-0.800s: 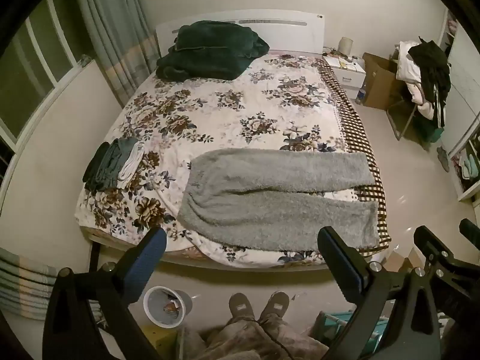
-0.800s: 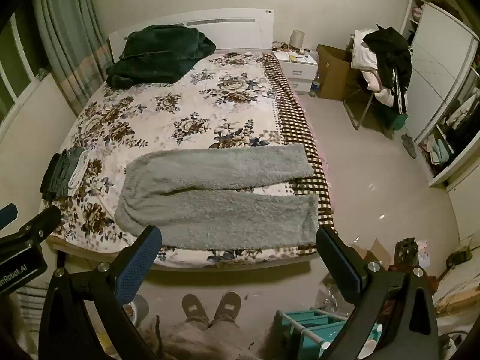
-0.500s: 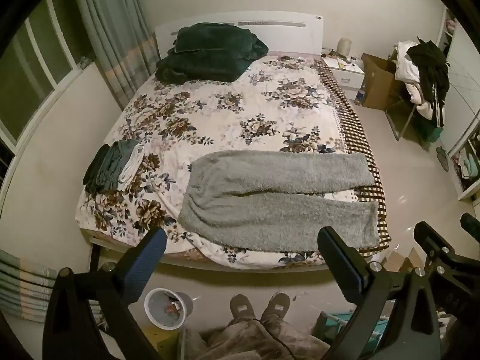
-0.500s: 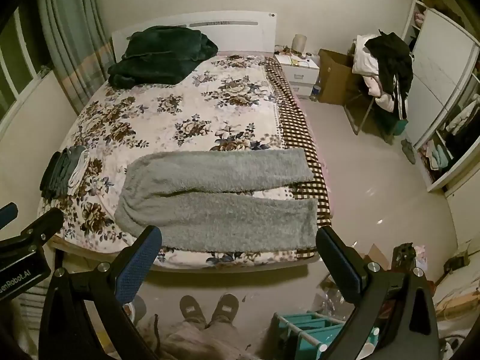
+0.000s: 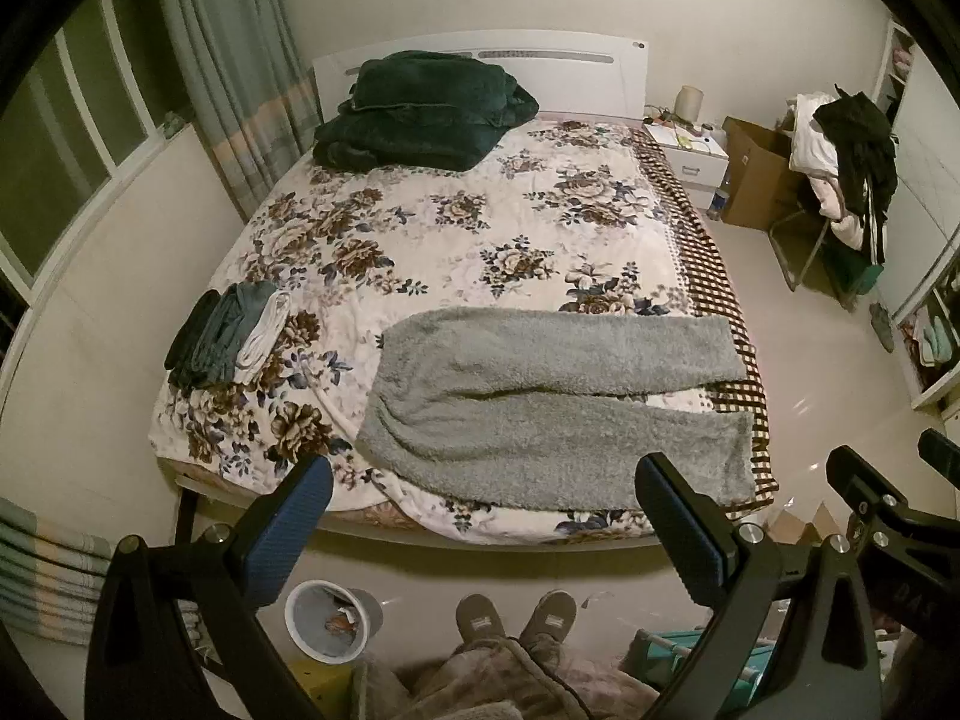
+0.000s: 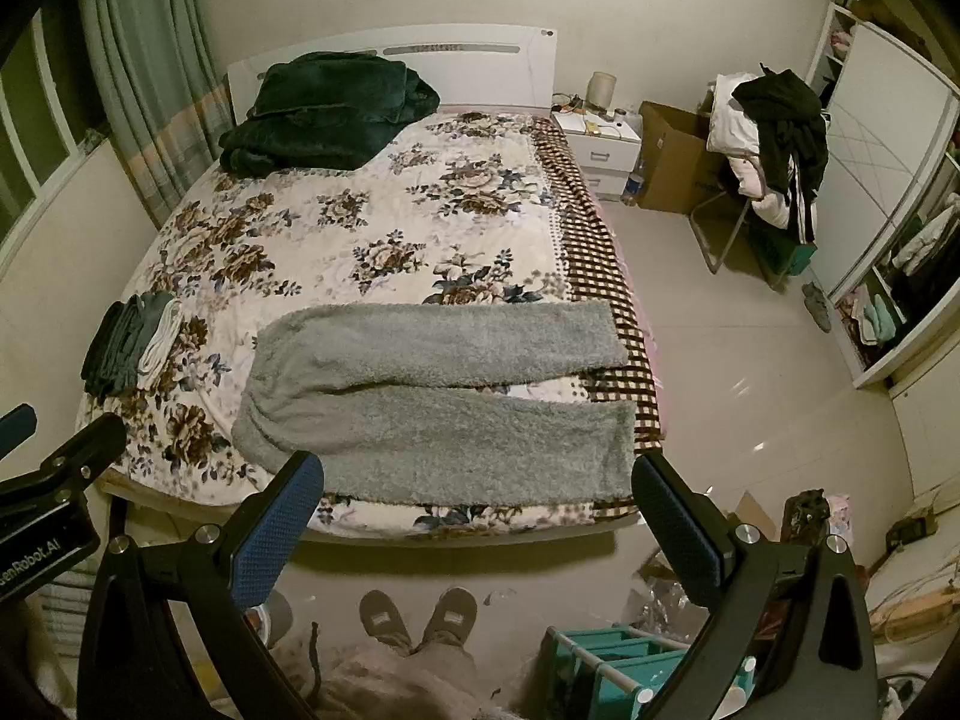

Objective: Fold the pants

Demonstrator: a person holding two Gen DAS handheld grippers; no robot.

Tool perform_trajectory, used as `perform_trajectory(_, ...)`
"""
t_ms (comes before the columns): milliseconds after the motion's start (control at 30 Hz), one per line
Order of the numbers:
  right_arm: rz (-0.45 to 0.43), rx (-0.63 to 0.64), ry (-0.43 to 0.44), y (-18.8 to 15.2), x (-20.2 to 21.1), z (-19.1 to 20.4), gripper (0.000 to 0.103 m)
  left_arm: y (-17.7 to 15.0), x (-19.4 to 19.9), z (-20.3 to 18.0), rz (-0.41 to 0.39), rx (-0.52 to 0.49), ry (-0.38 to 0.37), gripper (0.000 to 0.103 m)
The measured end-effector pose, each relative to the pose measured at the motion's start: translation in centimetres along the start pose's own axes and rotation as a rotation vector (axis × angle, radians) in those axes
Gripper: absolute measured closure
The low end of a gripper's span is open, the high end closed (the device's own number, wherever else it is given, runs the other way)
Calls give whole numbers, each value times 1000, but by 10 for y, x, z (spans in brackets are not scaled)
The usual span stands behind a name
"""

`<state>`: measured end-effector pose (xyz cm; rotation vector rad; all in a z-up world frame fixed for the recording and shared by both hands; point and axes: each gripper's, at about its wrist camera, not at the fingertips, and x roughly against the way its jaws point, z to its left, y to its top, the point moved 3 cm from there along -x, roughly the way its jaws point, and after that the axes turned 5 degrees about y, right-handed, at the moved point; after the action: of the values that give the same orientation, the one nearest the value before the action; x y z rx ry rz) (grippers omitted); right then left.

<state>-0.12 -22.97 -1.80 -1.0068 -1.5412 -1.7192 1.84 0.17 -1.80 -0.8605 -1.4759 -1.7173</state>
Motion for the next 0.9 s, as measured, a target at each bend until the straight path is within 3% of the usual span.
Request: perform_trajectory(900,2,8,5,5,9,9,0,3,2,2,-5,4,-10,0)
